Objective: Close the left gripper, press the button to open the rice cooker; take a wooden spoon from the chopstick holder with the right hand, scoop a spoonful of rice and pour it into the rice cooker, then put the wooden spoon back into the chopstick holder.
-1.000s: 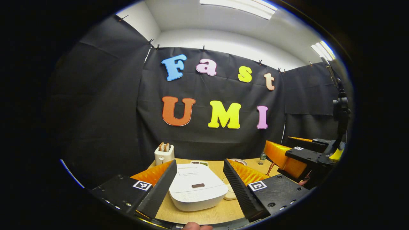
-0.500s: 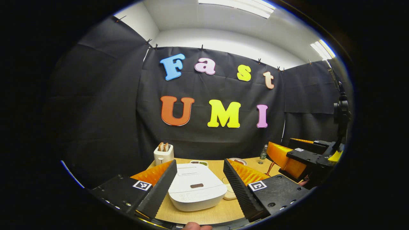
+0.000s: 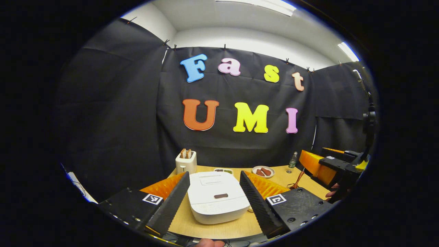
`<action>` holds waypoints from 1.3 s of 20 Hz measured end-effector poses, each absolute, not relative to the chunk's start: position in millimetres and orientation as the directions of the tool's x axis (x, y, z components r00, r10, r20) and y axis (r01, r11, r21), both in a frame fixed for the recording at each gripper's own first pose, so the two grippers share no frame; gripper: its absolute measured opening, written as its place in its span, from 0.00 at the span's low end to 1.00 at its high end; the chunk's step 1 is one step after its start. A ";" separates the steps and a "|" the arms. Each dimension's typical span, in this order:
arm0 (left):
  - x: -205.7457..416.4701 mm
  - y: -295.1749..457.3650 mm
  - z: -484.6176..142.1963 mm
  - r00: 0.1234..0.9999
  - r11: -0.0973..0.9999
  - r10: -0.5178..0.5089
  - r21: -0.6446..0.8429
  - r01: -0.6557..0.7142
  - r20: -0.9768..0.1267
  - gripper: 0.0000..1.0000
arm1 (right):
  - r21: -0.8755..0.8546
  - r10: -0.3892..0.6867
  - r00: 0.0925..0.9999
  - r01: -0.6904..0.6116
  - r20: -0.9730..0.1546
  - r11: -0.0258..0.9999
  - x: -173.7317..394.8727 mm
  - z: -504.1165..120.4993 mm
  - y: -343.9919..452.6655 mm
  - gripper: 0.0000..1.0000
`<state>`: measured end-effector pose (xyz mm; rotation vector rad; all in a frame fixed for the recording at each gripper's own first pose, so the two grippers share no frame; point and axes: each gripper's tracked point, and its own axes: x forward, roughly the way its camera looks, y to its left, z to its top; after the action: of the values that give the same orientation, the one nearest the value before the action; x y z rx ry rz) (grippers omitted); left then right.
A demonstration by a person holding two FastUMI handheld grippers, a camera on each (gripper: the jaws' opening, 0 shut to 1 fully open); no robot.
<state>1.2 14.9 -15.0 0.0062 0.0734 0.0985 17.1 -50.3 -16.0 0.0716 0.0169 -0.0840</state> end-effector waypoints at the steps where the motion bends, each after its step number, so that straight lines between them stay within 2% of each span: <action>1: 1.2 14.7 -15.8 0.991 0.994 0.107 0.003 -0.107 -0.077 0.94 | 0.071 -0.093 0.996 0.093 -0.005 0.993 18.2 -13.3 -57.2 1.00; 6: 9.1 11.1 -38.0 0.979 0.988 0.151 0.002 -0.152 -0.136 0.94 | 0.042 -0.105 0.994 0.104 0.029 0.994 30.7 -10.3 -89.4 1.00; 15: 56.8 -18.0 -115.3 0.897 0.978 0.193 -0.001 -0.211 -0.397 0.94 | -0.012 -0.017 0.998 0.018 0.059 1.000 93.4 -30.1 -155.1 1.00; 17: 74.0 -23.0 -124.6 0.875 0.975 0.190 -0.019 -0.221 -0.445 0.83 | 0.003 0.002 0.999 -0.002 0.041 1.000 109.3 -42.8 -170.1 1.00; 18: 83.8 -22.9 -127.5 0.864 0.972 0.192 -0.028 -0.231 -0.466 0.65 | 0.009 0.014 0.999 -0.014 0.031 1.000 117.1 -47.5 -176.9 1.00; 19: 90.8 -19.2 -130.4 0.849 0.967 0.207 -0.028 -0.252 -0.486 0.56 | 0.014 0.021 1.000 -0.021 0.020 1.000 125.2 -53.8 -184.3 1.00; 20: 98.8 -14.4 -135.9 0.832 0.962 0.217 -0.032 -0.271 -0.510 0.40 | 0.019 0.029 1.000 -0.029 0.010 0.999 133.1 -58.4 -191.0 1.00; 21: 105.7 -11.0 -142.9 0.815 0.958 0.217 -0.043 -0.284 -0.538 0.31 | 0.024 0.031 1.000 -0.031 0.001 0.999 140.4 -62.9 -198.9 1.00; 22: 110.3 -8.8 -148.9 0.790 0.952 0.217 -0.053 -0.300 -0.574 0.10 | 0.023 0.033 0.999 -0.033 -0.008 0.999 146.7 -65.8 -205.6 1.00; 23: 114.3 -7.2 -156.4 0.770 0.949 0.206 -0.069 -0.308 -0.603 0.00 | 0.020 0.034 0.999 -0.034 -0.005 0.999 151.8 -67.7 -211.5 1.00; 24: 103.4 -7.8 -157.4 0.757 0.947 0.201 -0.075 -0.313 -0.622 0.02 | 0.019 0.039 0.999 -0.039 -0.001 0.999 157.0 -67.4 -215.4 1.00; 26: 124.5 -4.5 -169.2 0.745 0.952 0.179 -0.078 -0.296 -0.642 0.00 | 0.012 0.055 0.998 -0.055 -0.004 0.998 166.3 -71.3 -219.4 1.00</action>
<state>124.5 -4.5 -169.2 -0.1795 0.6827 0.2615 166.3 -219.4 -71.3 0.0117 0.0045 0.0550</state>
